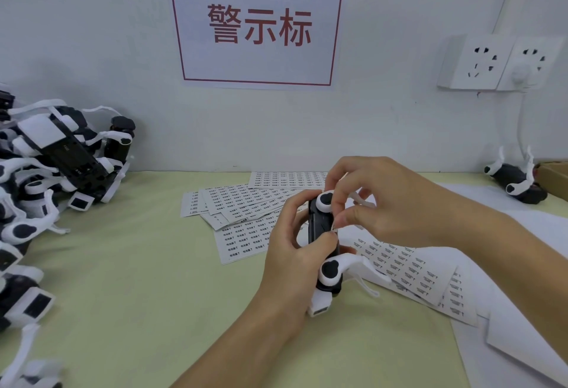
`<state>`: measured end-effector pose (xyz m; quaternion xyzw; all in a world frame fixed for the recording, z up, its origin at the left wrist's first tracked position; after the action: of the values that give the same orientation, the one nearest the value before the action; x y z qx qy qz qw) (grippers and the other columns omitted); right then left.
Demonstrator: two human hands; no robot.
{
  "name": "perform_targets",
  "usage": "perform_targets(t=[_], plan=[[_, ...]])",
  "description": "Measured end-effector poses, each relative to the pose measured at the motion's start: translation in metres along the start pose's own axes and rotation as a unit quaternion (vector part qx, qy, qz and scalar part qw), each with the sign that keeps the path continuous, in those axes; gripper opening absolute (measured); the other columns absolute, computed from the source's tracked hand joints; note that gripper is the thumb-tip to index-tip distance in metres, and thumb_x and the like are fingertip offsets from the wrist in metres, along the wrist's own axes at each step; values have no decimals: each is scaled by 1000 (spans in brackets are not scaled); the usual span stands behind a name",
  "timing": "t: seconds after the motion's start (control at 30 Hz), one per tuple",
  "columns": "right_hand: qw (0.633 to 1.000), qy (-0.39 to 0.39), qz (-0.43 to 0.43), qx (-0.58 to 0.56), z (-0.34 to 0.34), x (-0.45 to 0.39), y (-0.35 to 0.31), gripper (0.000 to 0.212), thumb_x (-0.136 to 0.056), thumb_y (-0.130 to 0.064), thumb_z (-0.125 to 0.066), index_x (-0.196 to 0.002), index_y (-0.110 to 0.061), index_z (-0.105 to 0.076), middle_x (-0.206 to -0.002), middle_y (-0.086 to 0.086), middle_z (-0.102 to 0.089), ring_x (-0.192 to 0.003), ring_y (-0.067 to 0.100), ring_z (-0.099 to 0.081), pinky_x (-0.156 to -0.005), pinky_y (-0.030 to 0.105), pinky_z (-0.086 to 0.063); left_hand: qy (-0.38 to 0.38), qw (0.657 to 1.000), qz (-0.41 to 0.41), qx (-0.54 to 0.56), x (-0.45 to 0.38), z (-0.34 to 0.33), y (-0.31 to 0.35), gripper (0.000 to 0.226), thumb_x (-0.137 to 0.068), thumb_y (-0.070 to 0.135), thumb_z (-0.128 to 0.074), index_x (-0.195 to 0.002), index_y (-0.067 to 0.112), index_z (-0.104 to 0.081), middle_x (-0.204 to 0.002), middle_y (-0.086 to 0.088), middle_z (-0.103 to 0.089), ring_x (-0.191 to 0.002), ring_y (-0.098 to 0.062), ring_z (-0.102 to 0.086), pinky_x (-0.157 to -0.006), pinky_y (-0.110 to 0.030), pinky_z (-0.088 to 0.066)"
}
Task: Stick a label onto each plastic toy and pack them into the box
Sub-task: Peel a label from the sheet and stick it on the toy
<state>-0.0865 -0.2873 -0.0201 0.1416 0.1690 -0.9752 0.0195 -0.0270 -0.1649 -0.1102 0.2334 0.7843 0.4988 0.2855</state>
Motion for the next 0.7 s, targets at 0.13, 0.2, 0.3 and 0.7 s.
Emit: perform_targets(t=[0.13, 0.2, 0.3, 0.7], plan=[[1000, 7, -1, 3, -2, 0, 1, 21, -84, -22, -74, -67, -33, -67, -101, -22, -56, -97, -7, -52, -79, 2, -37, -2, 1000, -1, 2, 0, 0, 0, 50, -73, 6, -61, -113, 36, -63, -105, 3, -71, -78, -35, -74, -72, -44, -58], [1000, 9, 1, 8, -2, -1, 1, 23, -84, -22, -74, -66, -33, -66, -101, -22, -56, -96, -9, -51, -79, 1, -37, -1, 1000, 0, 5, 0, -1, 1, 50, -72, 6, -61, -113, 35, -63, -106, 2, -70, -78, -36, -74, -73, -45, -59], [1000, 18, 4, 17, -2, 0, 1, 21, -84, -22, -75, -67, -32, -67, -99, -23, -57, -94, -9, -52, -78, 1, -37, -2, 1000, 1, 7, 0, -1, 1, 50, -72, 6, -61, -112, 36, -63, -107, 2, -70, -77, -37, -74, -73, -45, -59], [998, 13, -19, -57, 1, 0, 0, 24, -82, -20, -76, -63, -32, -68, -99, -22, -61, -94, -2, -57, -86, 25, -48, -8, 1000, -2, 6, 1, -2, 3, 49, -73, 6, -59, -111, 37, -63, -108, 3, -69, -76, -35, -74, -66, -39, -58]])
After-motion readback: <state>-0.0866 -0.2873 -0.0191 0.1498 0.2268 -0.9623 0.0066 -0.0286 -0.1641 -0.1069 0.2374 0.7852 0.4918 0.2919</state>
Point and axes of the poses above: each hand's wrist, its own x-axis away from the middle knuckle, its own z-axis out of the back of the hand, y = z × x, the point moved 2 cm from there along -x, towards the middle knuckle
